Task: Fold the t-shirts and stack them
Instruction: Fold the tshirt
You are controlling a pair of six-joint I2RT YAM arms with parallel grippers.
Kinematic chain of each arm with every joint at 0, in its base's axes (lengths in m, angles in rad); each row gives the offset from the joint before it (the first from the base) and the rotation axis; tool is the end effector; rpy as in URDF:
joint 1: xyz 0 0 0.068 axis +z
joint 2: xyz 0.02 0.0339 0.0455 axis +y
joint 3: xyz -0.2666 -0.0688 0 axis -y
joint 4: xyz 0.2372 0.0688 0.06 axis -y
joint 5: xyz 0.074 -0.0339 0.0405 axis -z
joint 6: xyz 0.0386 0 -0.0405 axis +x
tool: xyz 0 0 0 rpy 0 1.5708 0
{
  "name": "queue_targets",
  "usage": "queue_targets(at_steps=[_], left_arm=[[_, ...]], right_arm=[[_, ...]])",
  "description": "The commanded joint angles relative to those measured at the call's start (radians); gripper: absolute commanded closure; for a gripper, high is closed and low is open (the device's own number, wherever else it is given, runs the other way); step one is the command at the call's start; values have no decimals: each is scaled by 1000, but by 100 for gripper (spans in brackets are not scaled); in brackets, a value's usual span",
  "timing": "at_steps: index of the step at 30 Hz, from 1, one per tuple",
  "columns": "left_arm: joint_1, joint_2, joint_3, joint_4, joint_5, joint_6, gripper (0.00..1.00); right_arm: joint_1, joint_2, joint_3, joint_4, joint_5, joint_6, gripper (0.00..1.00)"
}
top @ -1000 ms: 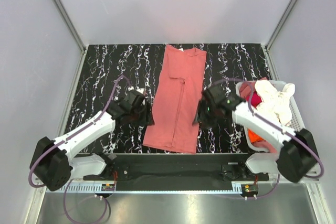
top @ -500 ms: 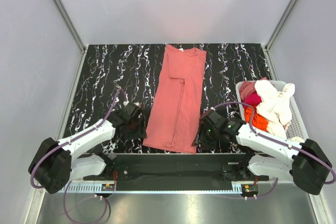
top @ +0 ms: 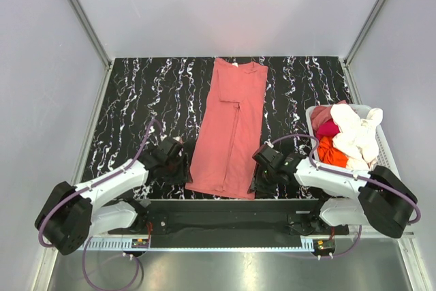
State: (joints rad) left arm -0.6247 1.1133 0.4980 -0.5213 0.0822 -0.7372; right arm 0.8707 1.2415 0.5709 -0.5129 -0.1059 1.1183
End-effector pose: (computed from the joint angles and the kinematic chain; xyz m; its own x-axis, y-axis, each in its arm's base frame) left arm 0.1424 -0.1066 0.1627 -0.9555 -0.1370 -0.2614 -0.0424 0.9402 -0.3379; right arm 0.1253 0.1551 0.1613 -0.9679 0.2391 -0.0771 0.1928 0.9036 0.3825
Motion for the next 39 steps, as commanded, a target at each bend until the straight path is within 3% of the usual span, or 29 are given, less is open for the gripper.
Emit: queue_targets(at_steps=[1, 5, 7, 11, 21, 33, 39], left_arm=[[-1, -12, -12, 35, 18, -10, 49], [-3, -20, -13, 35, 27, -13, 51], [-9, -33, -16, 32, 28, -14, 53], [-45, -53, -16, 21, 14, -36, 54], [-144, -128, -18, -11, -4, -120, 54], [-168, -80, -41, 47, 8, -123, 57], [-175, -3, -32, 92, 41, -113, 66]], right_arm=[[19, 33, 1, 28, 40, 20, 57], [24, 52, -6, 30, 49, 23, 60], [27, 41, -12, 31, 61, 26, 68], [28, -16, -20, -28, 95, 37, 100], [27, -165, -5, -225, 170, 25, 100], [28, -205, 1, -230, 184, 18, 100], [28, -212, 1, -230, 183, 15, 100]])
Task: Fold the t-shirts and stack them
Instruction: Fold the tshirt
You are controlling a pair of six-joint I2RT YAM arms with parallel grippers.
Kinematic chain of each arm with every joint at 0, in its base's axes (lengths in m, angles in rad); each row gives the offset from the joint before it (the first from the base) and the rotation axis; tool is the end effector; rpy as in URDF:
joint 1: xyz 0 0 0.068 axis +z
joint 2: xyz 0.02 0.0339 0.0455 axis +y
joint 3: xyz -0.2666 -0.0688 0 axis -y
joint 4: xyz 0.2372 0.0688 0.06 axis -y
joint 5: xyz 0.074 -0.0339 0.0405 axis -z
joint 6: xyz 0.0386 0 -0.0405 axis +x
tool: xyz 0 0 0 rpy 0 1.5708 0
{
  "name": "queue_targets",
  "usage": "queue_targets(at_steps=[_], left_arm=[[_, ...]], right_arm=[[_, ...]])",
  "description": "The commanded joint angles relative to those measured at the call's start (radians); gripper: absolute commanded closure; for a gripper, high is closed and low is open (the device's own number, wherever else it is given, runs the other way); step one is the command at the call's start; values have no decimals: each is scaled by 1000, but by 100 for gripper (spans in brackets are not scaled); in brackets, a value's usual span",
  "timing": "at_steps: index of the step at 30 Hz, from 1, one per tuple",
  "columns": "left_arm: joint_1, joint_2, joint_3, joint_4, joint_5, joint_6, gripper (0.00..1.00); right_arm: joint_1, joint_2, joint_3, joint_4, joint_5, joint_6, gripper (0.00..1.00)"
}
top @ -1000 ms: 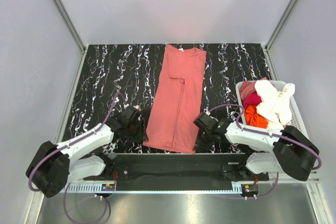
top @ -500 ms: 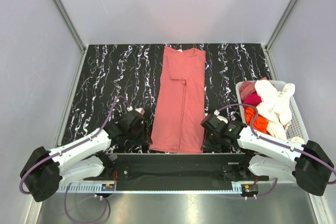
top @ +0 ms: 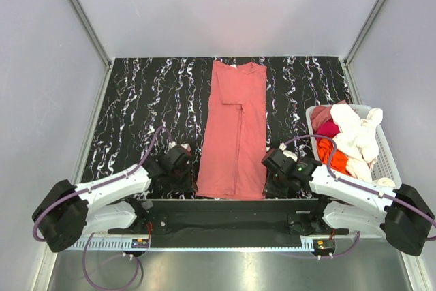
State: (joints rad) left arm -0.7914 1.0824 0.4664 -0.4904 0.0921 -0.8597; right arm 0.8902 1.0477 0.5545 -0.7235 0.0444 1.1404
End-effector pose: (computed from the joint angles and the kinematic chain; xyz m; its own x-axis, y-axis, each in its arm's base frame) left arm 0.1194 -0.1259 0.1603 -0.9687 -0.0930 -0.2300 0.0051 0.9195 -0.3930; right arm 0.1040 0.1257 0.1794 -0.9431 0.2780 -0.1825 0.2165 0.9298 0.2978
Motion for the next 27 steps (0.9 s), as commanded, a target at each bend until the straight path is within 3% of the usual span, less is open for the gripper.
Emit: queue_targets(at_steps=[1, 14, 19, 20, 23, 27], left_arm=[[-9, 31, -6, 62, 28, 8, 66], [-14, 45, -14, 73, 49, 10, 68], [-26, 53, -11, 82, 47, 7, 80], [-29, 53, -8, 84, 49, 5, 88], [-35, 50, 12, 90, 61, 4, 100], [-34, 33, 37, 98, 67, -6, 100]], right_arm=[[9, -18, 16, -17, 32, -7, 100], [9, -48, -18, -10, 46, 4, 100], [7, -35, -18, -5, 46, 2, 100], [7, -34, -16, -5, 46, 1, 100], [6, -31, -7, -5, 46, -4, 100], [9, -25, 13, -5, 55, -10, 100]])
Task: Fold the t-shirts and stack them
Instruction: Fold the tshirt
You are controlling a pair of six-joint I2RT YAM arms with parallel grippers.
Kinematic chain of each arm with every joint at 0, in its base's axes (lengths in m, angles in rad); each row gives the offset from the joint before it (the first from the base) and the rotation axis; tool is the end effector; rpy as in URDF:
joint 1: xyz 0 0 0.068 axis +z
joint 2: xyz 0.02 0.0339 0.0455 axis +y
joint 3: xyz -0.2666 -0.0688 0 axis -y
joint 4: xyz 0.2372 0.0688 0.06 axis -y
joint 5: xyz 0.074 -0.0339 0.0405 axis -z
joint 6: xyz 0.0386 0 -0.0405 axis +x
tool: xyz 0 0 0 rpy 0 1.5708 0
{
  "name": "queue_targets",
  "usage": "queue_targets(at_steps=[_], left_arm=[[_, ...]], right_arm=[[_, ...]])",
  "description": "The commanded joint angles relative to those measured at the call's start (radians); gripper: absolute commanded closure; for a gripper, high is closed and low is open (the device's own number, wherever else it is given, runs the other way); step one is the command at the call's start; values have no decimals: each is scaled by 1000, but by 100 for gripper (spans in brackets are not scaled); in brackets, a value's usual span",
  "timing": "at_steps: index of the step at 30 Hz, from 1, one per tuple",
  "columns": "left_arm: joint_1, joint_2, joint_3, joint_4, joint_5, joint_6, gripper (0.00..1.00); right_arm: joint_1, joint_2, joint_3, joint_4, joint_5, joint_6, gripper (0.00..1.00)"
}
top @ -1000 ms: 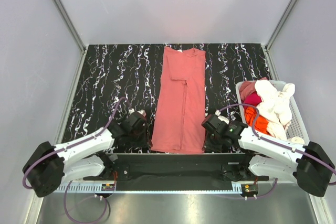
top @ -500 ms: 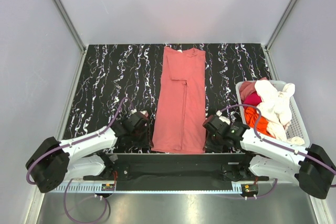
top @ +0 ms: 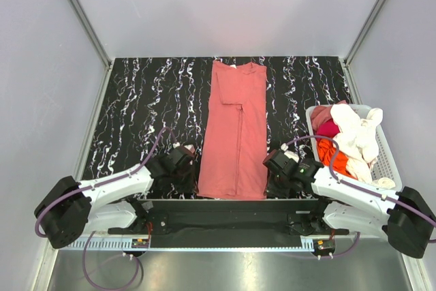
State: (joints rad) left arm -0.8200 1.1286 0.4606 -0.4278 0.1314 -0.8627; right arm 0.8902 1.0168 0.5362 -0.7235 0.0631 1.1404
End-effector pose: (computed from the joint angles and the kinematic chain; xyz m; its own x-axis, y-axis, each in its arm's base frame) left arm 0.1195 -0.1355 0.1548 -0.9762 -0.0576 -0.2089 0.0372 0.9053 -0.4232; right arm 0.1014 0.1214 0.1787 -0.9371 0.2840 -0.2031 0.2162 0.9287 0.3013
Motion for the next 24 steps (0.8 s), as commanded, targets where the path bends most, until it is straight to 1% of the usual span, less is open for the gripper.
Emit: queue_targets(at_steps=[1, 11, 14, 15, 18, 19, 21, 23, 24], left_arm=[[-5, -15, 47, 35, 30, -2, 100], [-4, -10, 116, 4, 8, 4, 100], [8, -4, 150, -12, -16, 10, 100], [30, 6, 161, -23, -18, 16, 100], [91, 40, 208, -31, -6, 51, 100], [105, 71, 220, -32, -3, 60, 100], [142, 106, 259, -31, -3, 89, 100], [163, 173, 311, -26, -1, 122, 100], [183, 198, 331, -20, -3, 132, 100]], right_arm=[[9, 6, 36, -7, 37, -17, 100], [6, 52, 119, -28, 64, -80, 100], [4, 80, 151, -36, 99, -122, 100], [1, 107, 162, -39, 113, -136, 100], [-34, 178, 215, -39, 132, -203, 100], [-49, 196, 247, -36, 136, -249, 100], [-109, 253, 280, -30, 130, -298, 100], [-148, 299, 321, 5, 126, -387, 100], [-192, 315, 337, 16, 121, -418, 100]])
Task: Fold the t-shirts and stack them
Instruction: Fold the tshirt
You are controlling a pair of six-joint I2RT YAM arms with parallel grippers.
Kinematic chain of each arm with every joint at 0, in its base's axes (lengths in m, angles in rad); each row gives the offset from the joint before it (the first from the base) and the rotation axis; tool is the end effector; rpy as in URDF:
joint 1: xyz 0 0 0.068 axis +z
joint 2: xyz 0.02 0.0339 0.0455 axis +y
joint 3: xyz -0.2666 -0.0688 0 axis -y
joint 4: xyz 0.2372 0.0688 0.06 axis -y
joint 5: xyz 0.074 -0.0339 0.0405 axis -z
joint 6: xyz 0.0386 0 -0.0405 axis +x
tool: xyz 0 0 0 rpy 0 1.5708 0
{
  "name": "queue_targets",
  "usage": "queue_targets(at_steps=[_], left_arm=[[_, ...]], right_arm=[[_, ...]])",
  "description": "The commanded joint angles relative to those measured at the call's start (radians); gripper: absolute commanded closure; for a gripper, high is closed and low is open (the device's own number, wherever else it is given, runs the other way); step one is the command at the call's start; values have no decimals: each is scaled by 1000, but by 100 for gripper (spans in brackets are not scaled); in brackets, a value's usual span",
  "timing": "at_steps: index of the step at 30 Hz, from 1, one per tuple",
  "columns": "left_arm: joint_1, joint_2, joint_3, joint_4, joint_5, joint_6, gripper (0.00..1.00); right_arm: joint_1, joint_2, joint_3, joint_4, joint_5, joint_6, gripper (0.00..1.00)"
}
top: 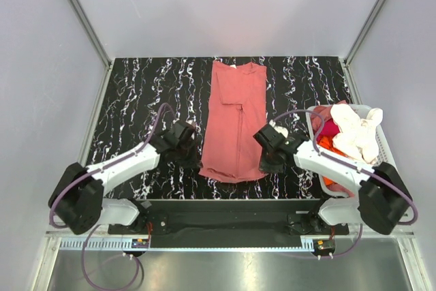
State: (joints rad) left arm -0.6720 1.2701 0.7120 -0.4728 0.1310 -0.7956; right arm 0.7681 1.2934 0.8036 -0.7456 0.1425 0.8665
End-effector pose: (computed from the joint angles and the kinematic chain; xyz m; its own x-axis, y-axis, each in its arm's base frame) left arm 0.1782 -0.1482 0.1971 -0.9482 -0.1506 -0.2797 -0.0107 0.8952 -0.4456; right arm 0.1631 0.1499 0.2053 -0.9382 0.1425 -0.3153 0.0940 0.9820 0.1640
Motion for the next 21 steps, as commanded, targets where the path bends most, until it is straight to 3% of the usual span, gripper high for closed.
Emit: queue_targets(at_steps=[1, 10, 13, 21], left_arm=[[48, 84, 101, 29, -2, 78, 100], [155, 434, 519, 7, 13, 209, 100], [193, 576, 722, -39, 33, 252, 100], [265, 773, 967, -59, 68, 291, 100]], right_arm=[[-90, 56, 109, 58, 40, -211, 100], [-271, 355, 418, 65, 25, -469, 100], [-315, 454, 521, 63, -3, -509, 100], [-411, 661, 787, 9, -24, -593, 100]])
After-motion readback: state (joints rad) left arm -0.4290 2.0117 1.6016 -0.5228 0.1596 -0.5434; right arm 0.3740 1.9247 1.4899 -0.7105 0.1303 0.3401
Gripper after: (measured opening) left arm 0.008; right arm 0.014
